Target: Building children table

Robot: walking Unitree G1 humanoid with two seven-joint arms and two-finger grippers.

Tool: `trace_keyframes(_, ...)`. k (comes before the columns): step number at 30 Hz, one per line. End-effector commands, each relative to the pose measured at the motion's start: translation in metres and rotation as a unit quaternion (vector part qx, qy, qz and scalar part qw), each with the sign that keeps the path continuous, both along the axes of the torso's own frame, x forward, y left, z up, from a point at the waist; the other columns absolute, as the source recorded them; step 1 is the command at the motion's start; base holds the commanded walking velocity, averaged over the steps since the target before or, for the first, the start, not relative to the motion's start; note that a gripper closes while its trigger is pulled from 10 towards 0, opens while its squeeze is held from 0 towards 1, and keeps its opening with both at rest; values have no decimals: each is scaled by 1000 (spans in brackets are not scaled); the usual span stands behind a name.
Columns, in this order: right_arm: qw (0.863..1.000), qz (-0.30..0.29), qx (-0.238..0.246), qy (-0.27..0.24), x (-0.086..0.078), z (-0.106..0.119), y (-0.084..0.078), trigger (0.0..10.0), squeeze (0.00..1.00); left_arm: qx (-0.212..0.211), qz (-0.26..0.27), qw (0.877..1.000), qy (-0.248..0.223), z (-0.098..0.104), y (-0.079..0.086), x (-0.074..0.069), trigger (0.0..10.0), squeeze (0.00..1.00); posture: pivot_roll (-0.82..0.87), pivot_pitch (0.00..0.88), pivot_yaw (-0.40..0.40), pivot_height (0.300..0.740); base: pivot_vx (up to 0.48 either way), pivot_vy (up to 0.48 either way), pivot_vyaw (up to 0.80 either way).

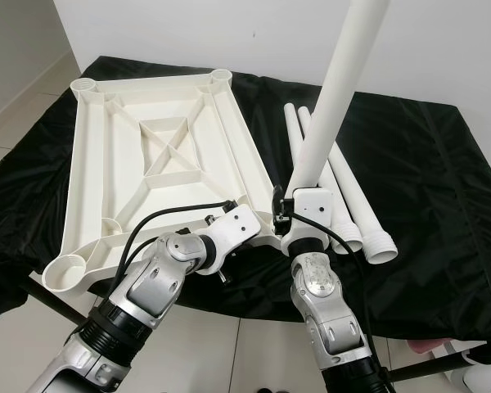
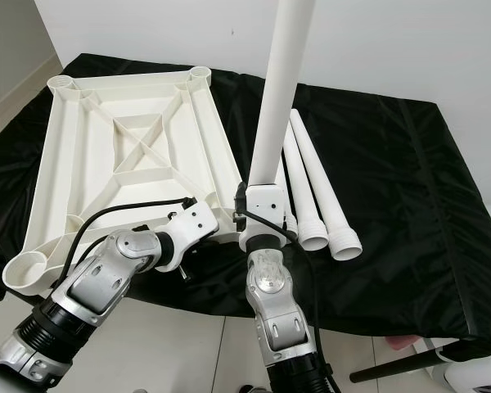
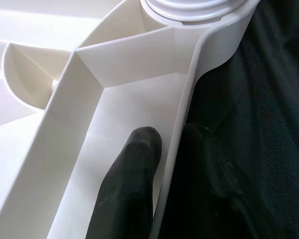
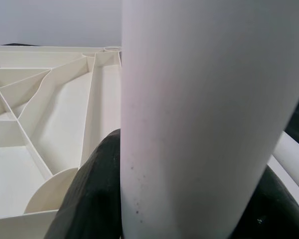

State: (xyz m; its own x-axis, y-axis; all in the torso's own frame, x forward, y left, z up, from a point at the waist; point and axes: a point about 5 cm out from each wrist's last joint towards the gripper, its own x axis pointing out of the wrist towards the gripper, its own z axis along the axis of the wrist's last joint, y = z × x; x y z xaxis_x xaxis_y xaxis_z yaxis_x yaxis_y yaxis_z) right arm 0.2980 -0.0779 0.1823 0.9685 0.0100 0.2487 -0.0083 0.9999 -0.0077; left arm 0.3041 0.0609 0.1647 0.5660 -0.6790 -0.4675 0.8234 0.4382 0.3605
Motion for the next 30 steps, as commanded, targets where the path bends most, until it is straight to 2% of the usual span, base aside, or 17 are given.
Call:
trace_keyframes(1, 998, -30, 20, 50, -1, -19, -4, 10000, 122, -5, -38, 999, 12, -1, -10, -8, 10000, 0, -72, 156, -17, 740, 0, 0, 0)
trace_keyframes(2, 998, -31, 17, 47, -1, -19, -4, 10000, 310, -5, -38, 999, 11, -1, -10, -8, 10000, 0, -73, 156, -17, 740, 0, 0, 0)
trace_keyframes(6, 998, -35, 15, 44, -1, -18, -4, 10000, 314, -5, -38, 999, 11, -1, -10, -8, 10000, 0, -74, 156, -16, 740, 0, 0, 0)
trace_keyframes(7, 999, -31, 16, 41, -2, -17, -4, 10000, 867, -5, -38, 999, 11, -1, -10, -8, 10000, 0, -74, 156, -15, 740, 0, 0, 0)
trace_keyframes(8, 999, -34, 13, 37, -2, -16, -4, 10000, 1000, -5, -38, 999, 10, 0, -10, -7, 10000, 0, -74, 156, -15, 740, 0, 0, 0)
trace_keyframes(25, 1000, -13, 11, 19, -2, -11, -1, 10000, 1000, -8, -37, 999, 10, 0, -11, -7, 10000, 0, -75, 156, -17, 740, 0, 0, 0)
trace_keyframes(26, 1000, -8, 9, 18, -2, -10, -2, 10000, 0, -8, -37, 999, 10, 0, -11, -7, 10000, 0, -78, 156, -16, 740, 0, 0, 0)
trace_keyframes(30, 1000, 2, 10, 17, -3, -10, -4, 10000, 0, -8, -38, 999, 10, 0, -11, -7, 10000, 0, -80, 156, -15, 740, 0, 0, 0)
